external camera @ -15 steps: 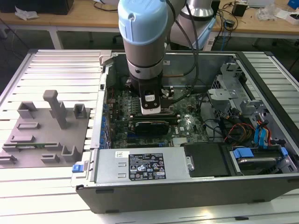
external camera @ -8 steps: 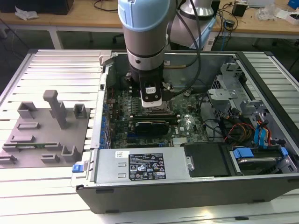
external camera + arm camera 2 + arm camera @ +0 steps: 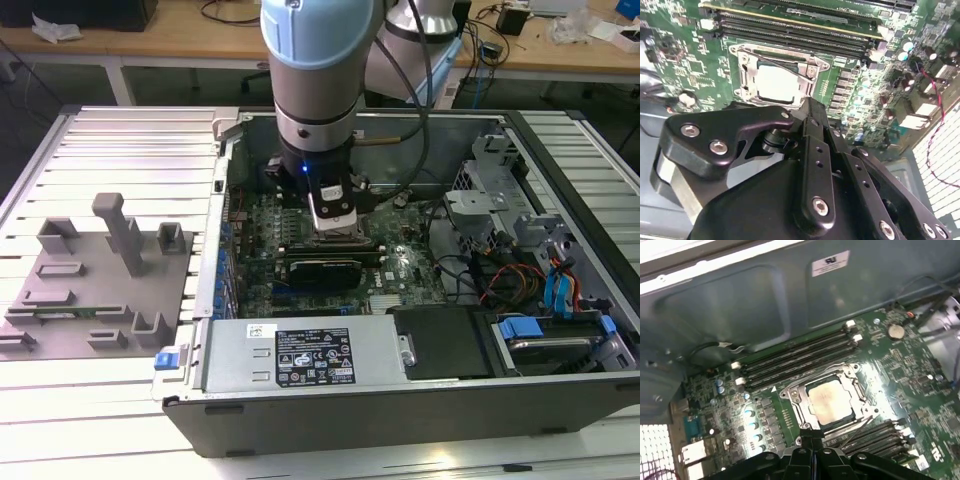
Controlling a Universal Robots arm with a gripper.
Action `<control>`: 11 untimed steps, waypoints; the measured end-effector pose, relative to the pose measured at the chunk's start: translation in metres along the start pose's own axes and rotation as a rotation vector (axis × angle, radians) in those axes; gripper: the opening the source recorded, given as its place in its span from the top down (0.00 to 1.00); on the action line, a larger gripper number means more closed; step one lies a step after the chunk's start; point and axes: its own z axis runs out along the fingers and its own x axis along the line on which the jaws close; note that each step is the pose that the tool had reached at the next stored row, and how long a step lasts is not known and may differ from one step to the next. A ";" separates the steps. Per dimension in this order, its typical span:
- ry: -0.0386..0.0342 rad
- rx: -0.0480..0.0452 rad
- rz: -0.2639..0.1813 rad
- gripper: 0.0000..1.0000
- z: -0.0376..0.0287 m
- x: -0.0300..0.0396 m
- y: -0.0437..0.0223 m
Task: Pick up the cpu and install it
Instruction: 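Install the second cpu locking lever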
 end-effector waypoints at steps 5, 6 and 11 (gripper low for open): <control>0.0060 0.0029 -0.003 0.89 0.0014 -0.0180 0.0063; 0.0076 0.0106 -0.003 0.89 0.0018 -0.0213 0.0075; 0.0118 0.0816 -0.028 0.89 0.0026 -0.0244 0.0084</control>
